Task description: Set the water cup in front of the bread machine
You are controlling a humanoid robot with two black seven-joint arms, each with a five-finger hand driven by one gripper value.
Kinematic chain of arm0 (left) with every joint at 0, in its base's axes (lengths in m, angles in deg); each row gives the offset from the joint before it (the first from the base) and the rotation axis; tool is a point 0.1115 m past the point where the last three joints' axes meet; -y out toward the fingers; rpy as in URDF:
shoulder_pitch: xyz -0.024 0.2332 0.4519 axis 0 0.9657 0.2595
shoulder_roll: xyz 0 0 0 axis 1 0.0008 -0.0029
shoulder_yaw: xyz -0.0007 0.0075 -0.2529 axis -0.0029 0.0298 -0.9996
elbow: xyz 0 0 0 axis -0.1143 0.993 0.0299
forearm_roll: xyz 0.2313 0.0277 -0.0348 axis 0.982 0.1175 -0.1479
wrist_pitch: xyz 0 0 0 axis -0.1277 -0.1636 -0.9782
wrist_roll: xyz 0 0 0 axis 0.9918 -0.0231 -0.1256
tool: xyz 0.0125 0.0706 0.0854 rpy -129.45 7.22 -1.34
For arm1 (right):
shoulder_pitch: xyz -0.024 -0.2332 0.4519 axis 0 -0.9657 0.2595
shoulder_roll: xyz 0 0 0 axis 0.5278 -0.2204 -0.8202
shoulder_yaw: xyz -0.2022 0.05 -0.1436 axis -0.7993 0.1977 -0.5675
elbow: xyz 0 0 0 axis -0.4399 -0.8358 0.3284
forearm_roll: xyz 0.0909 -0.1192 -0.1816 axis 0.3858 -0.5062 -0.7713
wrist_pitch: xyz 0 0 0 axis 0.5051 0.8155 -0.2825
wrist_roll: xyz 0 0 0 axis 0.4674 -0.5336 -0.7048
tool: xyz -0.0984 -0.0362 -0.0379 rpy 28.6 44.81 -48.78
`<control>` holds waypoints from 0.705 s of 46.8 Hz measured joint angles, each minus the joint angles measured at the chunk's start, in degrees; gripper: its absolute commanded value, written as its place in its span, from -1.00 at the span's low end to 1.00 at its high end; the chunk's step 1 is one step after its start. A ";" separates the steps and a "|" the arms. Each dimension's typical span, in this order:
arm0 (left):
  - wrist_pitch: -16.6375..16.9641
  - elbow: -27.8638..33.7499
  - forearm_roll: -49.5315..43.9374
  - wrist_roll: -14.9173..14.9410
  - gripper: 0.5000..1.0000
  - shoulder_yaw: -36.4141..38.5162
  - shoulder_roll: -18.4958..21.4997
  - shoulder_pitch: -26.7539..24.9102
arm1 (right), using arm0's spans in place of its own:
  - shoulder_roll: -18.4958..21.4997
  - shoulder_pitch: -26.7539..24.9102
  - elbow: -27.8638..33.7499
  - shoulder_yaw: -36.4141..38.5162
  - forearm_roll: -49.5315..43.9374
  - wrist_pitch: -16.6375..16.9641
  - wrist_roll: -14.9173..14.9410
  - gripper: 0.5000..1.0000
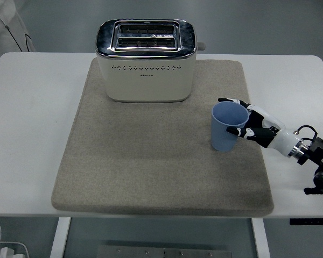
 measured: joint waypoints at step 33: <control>0.00 0.00 0.00 -0.01 1.00 0.00 0.00 0.01 | 12.67 11.09 1.06 -3.01 -3.94 -2.88 -1.94 -0.21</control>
